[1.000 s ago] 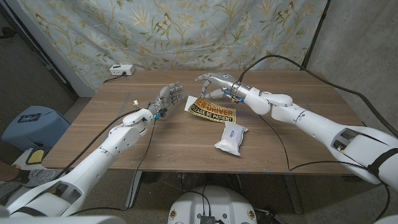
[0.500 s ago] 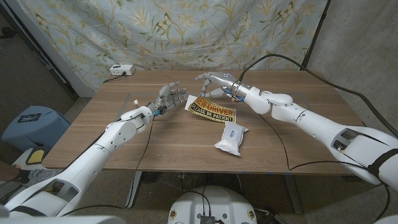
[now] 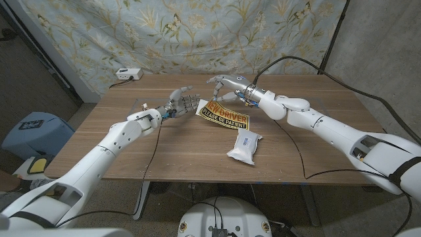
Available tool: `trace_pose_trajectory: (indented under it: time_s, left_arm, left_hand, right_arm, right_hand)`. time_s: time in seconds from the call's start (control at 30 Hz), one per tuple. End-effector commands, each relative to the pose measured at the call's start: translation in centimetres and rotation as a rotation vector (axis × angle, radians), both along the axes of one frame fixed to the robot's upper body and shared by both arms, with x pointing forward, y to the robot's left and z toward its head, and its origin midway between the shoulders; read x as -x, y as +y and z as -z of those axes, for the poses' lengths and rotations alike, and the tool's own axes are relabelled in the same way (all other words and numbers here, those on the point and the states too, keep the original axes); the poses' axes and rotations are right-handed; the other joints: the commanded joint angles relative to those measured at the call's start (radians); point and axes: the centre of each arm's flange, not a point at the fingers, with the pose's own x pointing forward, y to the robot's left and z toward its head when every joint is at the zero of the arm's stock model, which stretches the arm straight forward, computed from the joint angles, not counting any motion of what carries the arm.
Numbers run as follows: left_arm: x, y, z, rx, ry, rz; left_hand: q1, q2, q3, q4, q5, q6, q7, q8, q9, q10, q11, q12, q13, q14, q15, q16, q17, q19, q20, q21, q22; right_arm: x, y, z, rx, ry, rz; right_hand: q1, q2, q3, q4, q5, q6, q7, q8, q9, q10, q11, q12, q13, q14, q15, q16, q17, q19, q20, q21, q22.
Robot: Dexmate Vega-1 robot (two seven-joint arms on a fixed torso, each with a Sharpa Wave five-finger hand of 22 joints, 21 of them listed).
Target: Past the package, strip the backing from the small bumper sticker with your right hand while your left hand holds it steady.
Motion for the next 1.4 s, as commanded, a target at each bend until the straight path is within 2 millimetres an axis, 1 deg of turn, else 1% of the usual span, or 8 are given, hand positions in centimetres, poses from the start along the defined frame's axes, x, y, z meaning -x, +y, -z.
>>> trace_pose_trajectory:
  time_s: [0.03, 0.47, 0.53, 0.9, 1.23, 1.33, 1.37, 1.4]
  left_arm:
    - [0.1, 0.1, -0.2, 0.025, 0.11, 0.021]
    - [0.1, -0.4, -0.9, -0.031, 0.169, 0.059]
    - [0.1, -0.6, -1.1, -0.042, 0.172, 0.063]
    - [-0.3, -1.9, -2.0, -0.099, 0.215, 0.115]
    - [-0.7, -2.9, -2.6, -0.161, 0.246, 0.151]
    - [-0.8, -3.1, -2.7, -0.177, 0.26, 0.156]
    - [-0.8, -3.1, -2.7, -0.181, 0.264, 0.157]
    - [-0.9, -3.2, -2.7, -0.186, 0.265, 0.158]
  left_hand:
    - [0.017, -0.001, -0.002, -0.004, 0.007, 0.012, 0.001, 0.001, 0.005, 0.015, 0.008, 0.004, 0.002, 0.014, 0.003, 0.004, 0.003, 0.019, 0.008, 0.008, 0.002]
    - [0.045, -0.011, -0.005, -0.003, 0.02, 0.045, 0.004, -0.002, 0.007, 0.04, 0.027, 0.002, 0.003, 0.043, 0.023, 0.0, 0.004, 0.057, 0.03, 0.015, 0.005]
    - [0.049, -0.013, -0.006, -0.003, 0.022, 0.048, 0.004, -0.003, 0.007, 0.043, 0.029, 0.002, 0.003, 0.049, 0.023, 0.0, 0.004, 0.059, 0.029, 0.015, 0.006]
    - [0.068, -0.018, -0.009, -0.004, 0.029, 0.062, 0.004, -0.006, 0.008, 0.055, 0.033, -0.001, 0.004, 0.063, 0.029, -0.002, 0.005, 0.073, 0.041, 0.018, 0.008]
    - [0.109, -0.028, -0.019, -0.003, 0.04, 0.091, 0.004, -0.012, 0.011, 0.081, 0.034, -0.006, 0.008, 0.09, 0.033, -0.006, 0.006, 0.094, 0.049, 0.02, 0.012]
    - [0.125, -0.032, -0.025, -0.002, 0.043, 0.095, 0.004, -0.016, 0.012, 0.087, 0.034, -0.009, 0.011, 0.095, 0.035, -0.008, 0.007, 0.097, 0.051, 0.02, 0.013]
    - [0.139, -0.035, -0.033, 0.001, 0.047, 0.112, 0.004, -0.014, 0.014, 0.098, 0.034, -0.008, 0.014, 0.102, 0.035, -0.009, 0.007, 0.106, 0.053, 0.021, 0.014]
    - [0.164, -0.037, -0.049, 0.004, 0.051, 0.12, 0.004, -0.019, 0.017, 0.105, 0.034, -0.014, 0.019, 0.111, 0.036, -0.011, 0.007, 0.114, 0.057, 0.021, 0.016]
  right_arm:
    - [0.3, 0.0, -0.4, -0.001, -0.013, -0.005]
    - [0.7, -0.3, -0.6, -0.003, -0.031, -0.014]
    - [0.8, -0.4, -0.6, -0.005, -0.033, -0.015]
    - [1.2, -0.5, -0.6, -0.021, -0.04, -0.019]
    - [1.5, -0.7, -0.5, -0.03, -0.046, -0.025]
    - [1.6, -0.8, -0.6, -0.032, -0.048, -0.025]
    - [1.6, -0.9, -0.6, -0.034, -0.049, -0.024]
    - [1.6, -0.9, -0.6, -0.036, -0.049, -0.024]
  right_hand:
    - [0.006, 0.005, -0.004, 0.001, 0.004, 0.001, -0.003, 0.002, 0.006, 0.004, -0.001, -0.004, 0.001, 0.008, -0.101, 0.004, 0.004, 0.003, -0.02, -0.004, 0.005]
    - [0.008, 0.006, -0.008, 0.001, 0.004, 0.002, -0.004, 0.001, 0.006, 0.006, -0.001, -0.005, 0.001, 0.008, -0.101, 0.004, 0.005, 0.004, -0.02, -0.004, 0.005]
    - [0.009, 0.006, -0.009, 0.001, 0.004, 0.002, -0.004, 0.0, 0.006, 0.006, -0.002, -0.005, 0.001, 0.008, -0.101, 0.004, 0.005, 0.004, -0.02, -0.004, 0.005]
    - [0.01, 0.007, -0.011, 0.001, 0.005, 0.002, -0.003, -0.001, 0.006, 0.008, -0.001, -0.006, 0.001, 0.01, -0.103, 0.004, 0.005, 0.005, -0.02, -0.004, 0.005]
    - [0.01, 0.008, -0.013, 0.002, 0.006, 0.002, -0.003, -0.002, 0.007, 0.01, -0.002, -0.007, 0.001, 0.011, -0.103, 0.003, 0.005, 0.006, -0.021, -0.004, 0.005]
    - [0.011, 0.007, -0.014, 0.002, 0.006, 0.002, -0.004, -0.003, 0.007, 0.01, -0.002, -0.007, 0.001, 0.012, -0.103, 0.003, 0.005, 0.007, -0.02, -0.004, 0.005]
    - [0.01, 0.008, -0.014, 0.002, 0.006, 0.002, -0.004, -0.003, 0.007, 0.01, -0.001, -0.008, 0.001, 0.012, -0.103, 0.003, 0.006, 0.007, -0.02, -0.004, 0.005]
    - [0.01, 0.008, -0.014, 0.002, 0.006, 0.002, -0.005, -0.003, 0.007, 0.01, -0.001, -0.008, 0.001, 0.012, -0.103, 0.003, 0.006, 0.007, -0.02, -0.004, 0.005]
